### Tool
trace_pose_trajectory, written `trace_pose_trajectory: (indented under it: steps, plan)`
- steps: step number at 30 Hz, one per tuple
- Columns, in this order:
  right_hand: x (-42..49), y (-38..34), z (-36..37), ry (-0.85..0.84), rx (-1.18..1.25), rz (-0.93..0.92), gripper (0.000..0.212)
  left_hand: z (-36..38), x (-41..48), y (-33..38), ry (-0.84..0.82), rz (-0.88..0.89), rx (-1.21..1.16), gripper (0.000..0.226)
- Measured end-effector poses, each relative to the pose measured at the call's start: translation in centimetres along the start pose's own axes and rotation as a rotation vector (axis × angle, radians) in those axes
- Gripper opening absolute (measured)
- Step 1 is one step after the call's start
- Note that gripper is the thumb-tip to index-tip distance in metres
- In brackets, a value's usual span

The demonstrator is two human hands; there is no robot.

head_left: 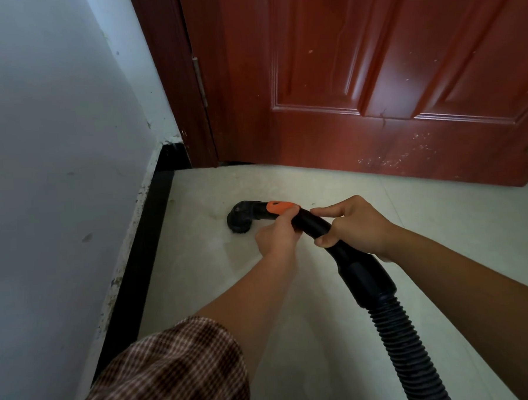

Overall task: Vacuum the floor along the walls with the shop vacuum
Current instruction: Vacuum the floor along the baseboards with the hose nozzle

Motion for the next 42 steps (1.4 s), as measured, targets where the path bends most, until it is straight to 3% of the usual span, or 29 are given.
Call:
trace_pose_trajectory:
  steps: [19, 26, 42]
  plan:
    - [-1.4, 2.8, -3.9, 0.101, -0.03, 0.06, 0.059, 3.3, -2.0, -2.7, -0.138, -0.064, 0.016, 0.015]
    - [-0.5, 2.8, -4.1, 0.136, -0.006, 0.064, 0.063, 5.0, -2.2, -1.7, -0.087, -0.075, 0.077, 0.025]
    - [4.9, 2.6, -1.2, 0.203, 0.078, 0.038, 0.061, 6.5, 3.9, -0.4, -0.037, -0.013, 0.039, 0.016]
Point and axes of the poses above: each hand's wrist, its own x-axis towards the middle knuckle, its own z-axis out of the palm, y = z × x, the point moved 2 cm from there along x, towards the middle knuckle, and after that the axes turned 8 degrees about y, right-handed, at the moved point
